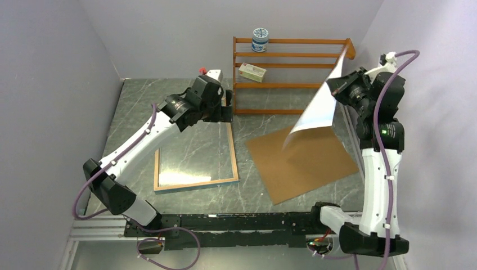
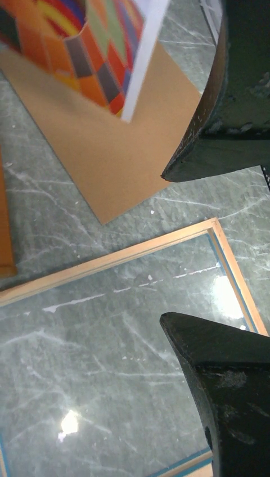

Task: Put the photo into the frame
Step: Pick up the photo at the center of the board.

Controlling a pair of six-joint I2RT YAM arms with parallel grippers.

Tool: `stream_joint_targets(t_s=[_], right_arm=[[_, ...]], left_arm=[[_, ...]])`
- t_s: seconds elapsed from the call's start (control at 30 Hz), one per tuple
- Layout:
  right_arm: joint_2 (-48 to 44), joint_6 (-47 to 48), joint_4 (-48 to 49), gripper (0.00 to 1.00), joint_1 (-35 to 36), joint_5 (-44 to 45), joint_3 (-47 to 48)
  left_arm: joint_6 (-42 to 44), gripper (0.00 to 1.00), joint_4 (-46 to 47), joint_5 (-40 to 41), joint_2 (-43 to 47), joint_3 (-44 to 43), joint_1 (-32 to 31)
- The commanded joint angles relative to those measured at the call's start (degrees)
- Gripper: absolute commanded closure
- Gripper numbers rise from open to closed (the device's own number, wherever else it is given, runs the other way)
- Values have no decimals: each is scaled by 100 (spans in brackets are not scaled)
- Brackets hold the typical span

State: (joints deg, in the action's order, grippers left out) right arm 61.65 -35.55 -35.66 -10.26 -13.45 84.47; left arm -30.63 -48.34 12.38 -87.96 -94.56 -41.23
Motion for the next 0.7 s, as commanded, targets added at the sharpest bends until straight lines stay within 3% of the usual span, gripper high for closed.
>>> stream_joint_targets(t_s=[0.0, 0.17, 0.57, 0.67], right_arm=[[26, 80, 309, 100, 811, -75, 438], [-32, -28, 1458, 100, 1430, -852, 84], [616, 628, 1583, 100, 3490, -1351, 631], [690, 506, 1868, 100, 3763, -1878, 552]], left_arm=[[50, 8, -79, 98, 287, 55, 336], [-43, 7, -150, -26, 682, 327, 781], [-9, 6, -856, 162, 1377, 492, 1716], [181, 6, -1127, 685, 1397, 338, 1812]])
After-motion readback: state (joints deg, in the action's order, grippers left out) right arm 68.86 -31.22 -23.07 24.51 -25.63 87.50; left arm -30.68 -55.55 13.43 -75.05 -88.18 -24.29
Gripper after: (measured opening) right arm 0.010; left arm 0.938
